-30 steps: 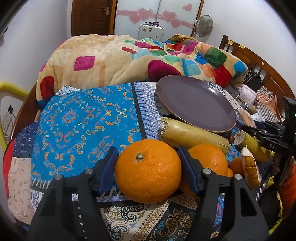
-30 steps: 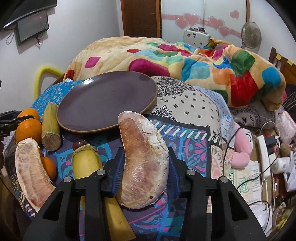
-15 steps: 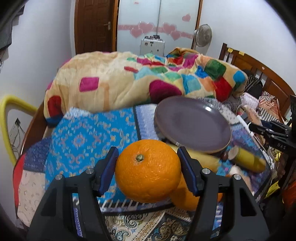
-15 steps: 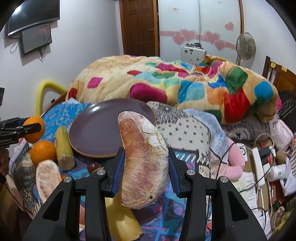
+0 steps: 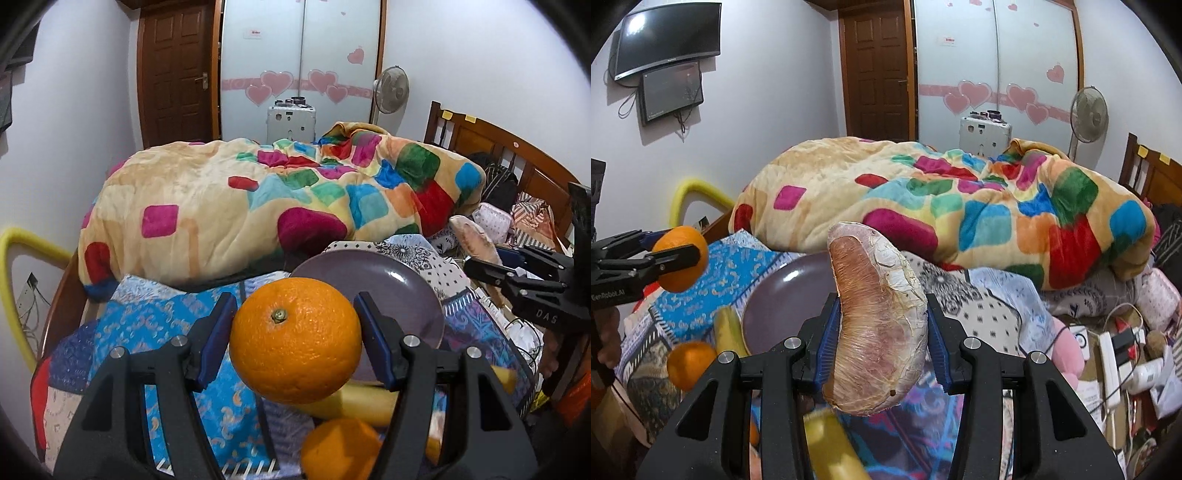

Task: Organize fruits
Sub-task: 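Place the orange on the purple plate with the left gripper while the right places the pomelo segment beside it, then grasp a second large orange with the left gripper while the right grasps a yellow bamboo shoot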

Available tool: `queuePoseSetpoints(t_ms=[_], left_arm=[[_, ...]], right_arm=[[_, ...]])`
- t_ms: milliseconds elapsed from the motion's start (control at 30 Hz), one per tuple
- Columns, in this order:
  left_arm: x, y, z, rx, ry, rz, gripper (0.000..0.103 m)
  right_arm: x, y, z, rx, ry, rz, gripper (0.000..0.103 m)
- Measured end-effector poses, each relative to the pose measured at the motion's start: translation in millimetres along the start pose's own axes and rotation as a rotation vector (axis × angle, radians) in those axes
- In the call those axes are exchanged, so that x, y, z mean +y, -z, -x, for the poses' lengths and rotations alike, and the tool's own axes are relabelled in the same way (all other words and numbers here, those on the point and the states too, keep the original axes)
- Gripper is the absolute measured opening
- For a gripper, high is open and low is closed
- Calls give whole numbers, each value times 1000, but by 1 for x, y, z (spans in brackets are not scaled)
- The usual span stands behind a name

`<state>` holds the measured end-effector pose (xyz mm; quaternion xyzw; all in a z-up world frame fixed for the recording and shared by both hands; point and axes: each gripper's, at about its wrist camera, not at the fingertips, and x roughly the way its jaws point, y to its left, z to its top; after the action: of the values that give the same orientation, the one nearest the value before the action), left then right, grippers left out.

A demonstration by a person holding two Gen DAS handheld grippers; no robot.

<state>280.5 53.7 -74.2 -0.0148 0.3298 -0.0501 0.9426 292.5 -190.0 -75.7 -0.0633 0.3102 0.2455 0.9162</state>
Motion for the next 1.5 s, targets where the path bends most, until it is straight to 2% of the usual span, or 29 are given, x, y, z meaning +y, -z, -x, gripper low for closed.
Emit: queuePoseSetpoints(t_ms=[300, 600, 700, 800, 867, 967, 1200, 1333, 1500], left_arm=[[-16, -11, -43, 58, -9, -31, 65], [-20, -15, -92, 195, 10, -34, 65], [-19, -16, -98, 224, 30, -27, 65], [-23, -17, -101, 233, 1, -56, 65], [-23, -16, -105, 259, 9, -57, 66], [-21, -15, -110, 292, 34, -49, 66], [-33, -21, -92, 220, 2, -93, 66], [-36, -21, -74, 179, -13, -100, 67], [-35, -17, -46, 142, -14, -84, 68]], right_arm=[[2, -9, -37, 68, 13, 33, 40], [-1, -6, -73, 191, -9, 52, 40], [0, -6, -81, 225, -4, 68, 40], [2, -4, -92, 276, -22, 74, 40], [2, -2, -97, 302, -32, 81, 41], [4, -3, -98, 303, -24, 94, 41], [2, -7, -85, 269, -19, 86, 46], [0, -5, -63, 235, -10, 71, 47], [1, -3, -29, 183, 7, 56, 55]])
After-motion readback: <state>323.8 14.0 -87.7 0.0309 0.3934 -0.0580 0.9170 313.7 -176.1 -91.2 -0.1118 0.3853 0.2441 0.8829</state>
